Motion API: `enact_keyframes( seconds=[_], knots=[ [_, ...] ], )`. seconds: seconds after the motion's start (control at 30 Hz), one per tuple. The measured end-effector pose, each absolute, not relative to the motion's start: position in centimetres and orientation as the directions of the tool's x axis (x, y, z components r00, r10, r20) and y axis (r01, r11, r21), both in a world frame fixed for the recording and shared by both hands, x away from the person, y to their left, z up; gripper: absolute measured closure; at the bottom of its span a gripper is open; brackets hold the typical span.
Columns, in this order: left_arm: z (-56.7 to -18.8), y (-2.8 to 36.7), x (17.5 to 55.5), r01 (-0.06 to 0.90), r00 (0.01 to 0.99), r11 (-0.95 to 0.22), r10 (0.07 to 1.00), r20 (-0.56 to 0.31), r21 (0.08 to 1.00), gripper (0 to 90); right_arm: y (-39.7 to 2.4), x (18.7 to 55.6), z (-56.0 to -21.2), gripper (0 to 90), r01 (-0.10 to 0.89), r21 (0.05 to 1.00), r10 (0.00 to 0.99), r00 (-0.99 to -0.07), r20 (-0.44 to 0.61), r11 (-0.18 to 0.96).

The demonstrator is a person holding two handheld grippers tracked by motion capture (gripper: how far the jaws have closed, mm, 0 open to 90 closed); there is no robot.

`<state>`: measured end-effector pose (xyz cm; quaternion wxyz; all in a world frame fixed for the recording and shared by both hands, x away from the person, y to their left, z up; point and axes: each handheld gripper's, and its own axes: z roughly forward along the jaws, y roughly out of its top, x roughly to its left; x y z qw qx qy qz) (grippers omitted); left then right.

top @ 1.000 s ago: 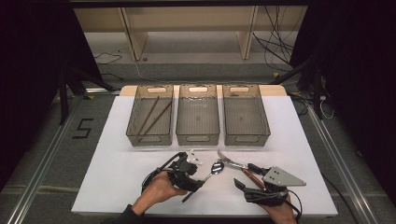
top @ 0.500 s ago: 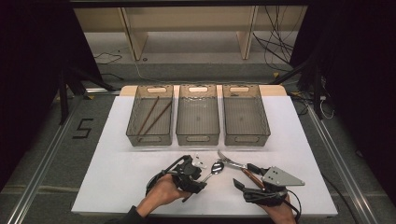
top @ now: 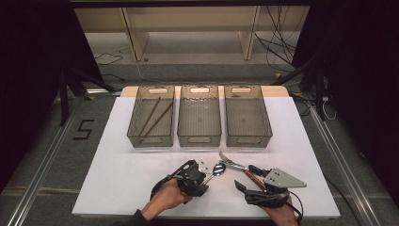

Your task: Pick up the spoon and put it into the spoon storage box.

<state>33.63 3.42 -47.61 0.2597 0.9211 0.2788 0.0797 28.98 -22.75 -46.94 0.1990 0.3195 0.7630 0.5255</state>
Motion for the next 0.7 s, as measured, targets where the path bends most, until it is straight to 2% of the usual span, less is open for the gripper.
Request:
enact_keyframes(
  seconds=[0.3,0.7],
  knots=[
    [-47.68,3.48,33.76,0.465,0.838,-0.709,0.546,-0.003,0.53,80.9,-22.71,28.99,-46.95,26.8,0.279,0.929,0.697,-0.716,0.032,0.244],
    [-47.48,3.6,33.8,0.45,0.838,-0.717,0.545,0.025,0.532,83.7,-22.85,28.97,-46.89,26.8,0.276,0.93,0.696,-0.717,0.032,0.242]
  ],
)
